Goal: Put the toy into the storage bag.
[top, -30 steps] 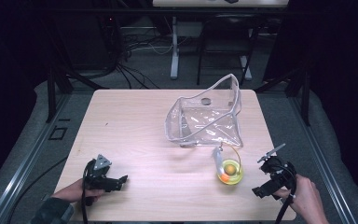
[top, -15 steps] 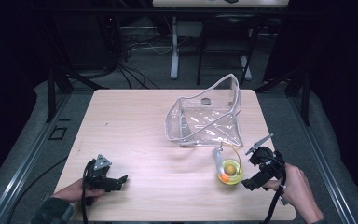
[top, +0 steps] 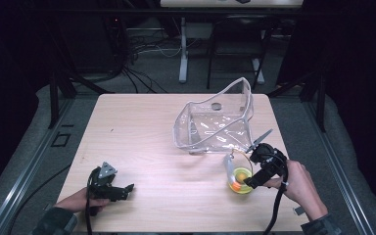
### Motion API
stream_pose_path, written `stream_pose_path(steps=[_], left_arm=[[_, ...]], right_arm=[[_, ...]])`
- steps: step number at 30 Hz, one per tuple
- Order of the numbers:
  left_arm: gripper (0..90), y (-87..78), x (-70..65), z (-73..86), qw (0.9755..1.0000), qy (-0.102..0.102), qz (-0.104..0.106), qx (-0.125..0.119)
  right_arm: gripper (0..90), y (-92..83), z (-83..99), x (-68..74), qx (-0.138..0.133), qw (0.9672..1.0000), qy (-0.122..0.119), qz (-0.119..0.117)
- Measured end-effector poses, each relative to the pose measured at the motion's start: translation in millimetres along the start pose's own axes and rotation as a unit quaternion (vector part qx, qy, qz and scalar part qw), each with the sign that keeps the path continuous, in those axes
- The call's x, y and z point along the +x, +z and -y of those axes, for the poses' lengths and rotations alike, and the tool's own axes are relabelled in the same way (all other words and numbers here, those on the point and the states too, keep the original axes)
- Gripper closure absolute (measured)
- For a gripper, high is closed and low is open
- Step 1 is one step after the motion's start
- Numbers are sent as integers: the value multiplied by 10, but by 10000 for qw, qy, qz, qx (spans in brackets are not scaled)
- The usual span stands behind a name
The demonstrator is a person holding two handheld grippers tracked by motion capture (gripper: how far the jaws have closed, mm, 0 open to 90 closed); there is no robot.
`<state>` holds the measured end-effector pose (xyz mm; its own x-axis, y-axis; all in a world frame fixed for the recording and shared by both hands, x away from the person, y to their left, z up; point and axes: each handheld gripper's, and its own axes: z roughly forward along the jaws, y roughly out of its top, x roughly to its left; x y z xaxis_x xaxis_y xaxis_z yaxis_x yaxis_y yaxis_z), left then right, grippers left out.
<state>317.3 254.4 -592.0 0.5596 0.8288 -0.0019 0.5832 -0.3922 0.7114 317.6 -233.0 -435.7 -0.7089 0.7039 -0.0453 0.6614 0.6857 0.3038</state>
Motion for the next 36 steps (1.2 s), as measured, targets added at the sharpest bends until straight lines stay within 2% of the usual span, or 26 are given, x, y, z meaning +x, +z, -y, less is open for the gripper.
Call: stream_pose_path(steps=[1, 5, 6, 9, 11, 12, 13, 15, 16, 19, 23, 27, 28, 29, 36], left_arm=[[0, 0, 0, 0, 10000, 0, 0, 0], [0, 0, 1, 0, 10000, 7, 1, 5], [0, -1, 1, 0, 10000, 9, -4, 4], [0, 0, 1, 0, 10000, 6, 2, 4], [0, -1, 1, 0, 10000, 10, -3, 6], [0, -1, 1, 0, 10000, 8, -3, 4], [0, 0, 1, 0, 10000, 6, 1, 4], [0, 0, 1, 0, 10000, 6, 2, 5], [0, 0, 1, 0, 10000, 7, 2, 5], [0, 0, 1, 0, 10000, 7, 1, 4], [0, 0, 1, 0, 10000, 7, 1, 4], [0, 0, 1, 0, 10000, 7, 1, 4], [0, 0, 1, 0, 10000, 7, 1, 4], [0, 0, 1, 0, 10000, 7, 0, 4], [0, -1, 1, 0, 10000, 8, -4, 3]], right_arm=[[179, 0, 0, 0, 0, 10000, 0, 0], [376, -13, -48, 17, 87, 9999, -82, 26], [435, -16, -59, 20, 194, 9997, -124, 114], [555, 20, -81, 52, 265, 9993, -218, 134], [564, 28, -86, 56, 274, 9992, -250, 125], [606, 35, -85, 66, 224, 9995, -216, 105], [619, 15, -95, 74, 285, 9990, -320, 156], [605, -23, -103, 75, 265, 9989, -307, 229], [593, -18, -97, 81, 153, 9994, -222, 218], [587, -51, -112, 74, 109, 9994, -243, 241], [664, -47, -122, 87, 10, 9995, -188, 269], [832, -55, -120, 76, 48, 9993, -231, 298], [832, -55, -120, 76, 48, 9993, -231, 298], [875, -59, -117, 82, 47, 9993, -235, 291], [880, -74, -119, 104, 29, 9989, -278, 384]])
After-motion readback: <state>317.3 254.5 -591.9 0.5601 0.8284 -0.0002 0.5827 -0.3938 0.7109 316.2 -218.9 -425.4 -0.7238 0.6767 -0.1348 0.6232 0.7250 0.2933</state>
